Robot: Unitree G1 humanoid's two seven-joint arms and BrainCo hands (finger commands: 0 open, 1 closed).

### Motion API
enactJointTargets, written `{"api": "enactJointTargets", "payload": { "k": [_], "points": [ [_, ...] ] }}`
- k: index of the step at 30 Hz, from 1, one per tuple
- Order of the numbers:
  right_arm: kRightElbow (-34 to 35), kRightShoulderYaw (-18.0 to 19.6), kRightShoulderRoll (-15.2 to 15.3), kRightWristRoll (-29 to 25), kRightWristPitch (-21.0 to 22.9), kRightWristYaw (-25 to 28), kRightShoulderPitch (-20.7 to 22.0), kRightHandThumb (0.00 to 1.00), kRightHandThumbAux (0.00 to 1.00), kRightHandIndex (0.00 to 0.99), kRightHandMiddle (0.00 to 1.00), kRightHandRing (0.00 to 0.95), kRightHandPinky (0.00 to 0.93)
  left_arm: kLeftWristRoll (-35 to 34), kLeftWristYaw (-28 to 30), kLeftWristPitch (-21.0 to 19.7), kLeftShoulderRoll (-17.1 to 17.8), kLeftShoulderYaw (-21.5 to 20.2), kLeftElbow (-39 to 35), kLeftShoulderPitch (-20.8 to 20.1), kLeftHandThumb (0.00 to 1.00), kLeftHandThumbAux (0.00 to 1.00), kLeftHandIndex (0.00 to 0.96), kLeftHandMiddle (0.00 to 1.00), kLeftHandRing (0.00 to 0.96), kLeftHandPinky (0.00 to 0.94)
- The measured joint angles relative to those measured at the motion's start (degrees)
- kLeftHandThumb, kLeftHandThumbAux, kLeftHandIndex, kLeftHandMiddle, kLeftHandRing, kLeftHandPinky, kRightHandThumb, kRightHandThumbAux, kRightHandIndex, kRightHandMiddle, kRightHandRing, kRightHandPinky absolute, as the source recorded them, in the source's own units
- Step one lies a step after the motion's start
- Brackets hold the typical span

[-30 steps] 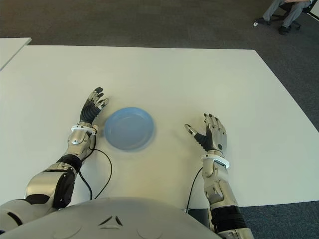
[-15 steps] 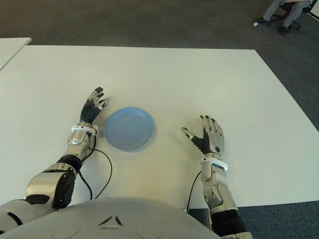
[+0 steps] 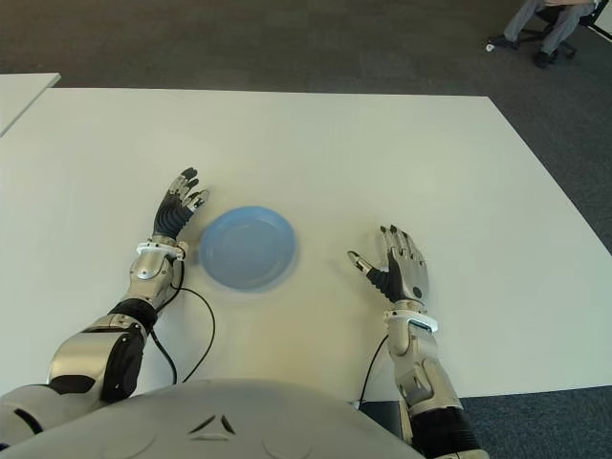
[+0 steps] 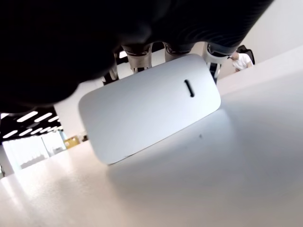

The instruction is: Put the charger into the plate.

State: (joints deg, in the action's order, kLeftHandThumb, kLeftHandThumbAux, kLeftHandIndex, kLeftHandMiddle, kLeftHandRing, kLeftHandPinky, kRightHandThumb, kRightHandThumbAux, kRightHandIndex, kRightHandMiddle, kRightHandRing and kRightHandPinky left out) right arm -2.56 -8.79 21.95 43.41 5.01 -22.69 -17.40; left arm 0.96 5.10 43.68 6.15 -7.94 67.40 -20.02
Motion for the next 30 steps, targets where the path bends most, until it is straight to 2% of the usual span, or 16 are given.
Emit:
{"api": "enactJointTargets", "payload": {
  "k": [12, 30],
  "points": [
    [-2.8, 0.6, 0.4, 0.0, -4.9, -6.1, 1.1, 0.318, 0.192, 0.000, 0.000, 0.000, 0.000, -0.4, 0.5, 0.0, 0.0, -0.1, 0.0, 0.0, 0.148, 0.572, 0.000, 0.057, 0.075, 0.128],
    [-8.1, 1.1, 0.6, -2.2, -14.2, -11.3, 3.4, 0.338, 0.234, 0.000, 0.000, 0.000, 0.018, -0.3, 0.5, 0.2, 0.1, 0.0, 0.0, 0.1, 0.154, 0.575, 0.000, 0.055, 0.074, 0.128]
  ]
}}
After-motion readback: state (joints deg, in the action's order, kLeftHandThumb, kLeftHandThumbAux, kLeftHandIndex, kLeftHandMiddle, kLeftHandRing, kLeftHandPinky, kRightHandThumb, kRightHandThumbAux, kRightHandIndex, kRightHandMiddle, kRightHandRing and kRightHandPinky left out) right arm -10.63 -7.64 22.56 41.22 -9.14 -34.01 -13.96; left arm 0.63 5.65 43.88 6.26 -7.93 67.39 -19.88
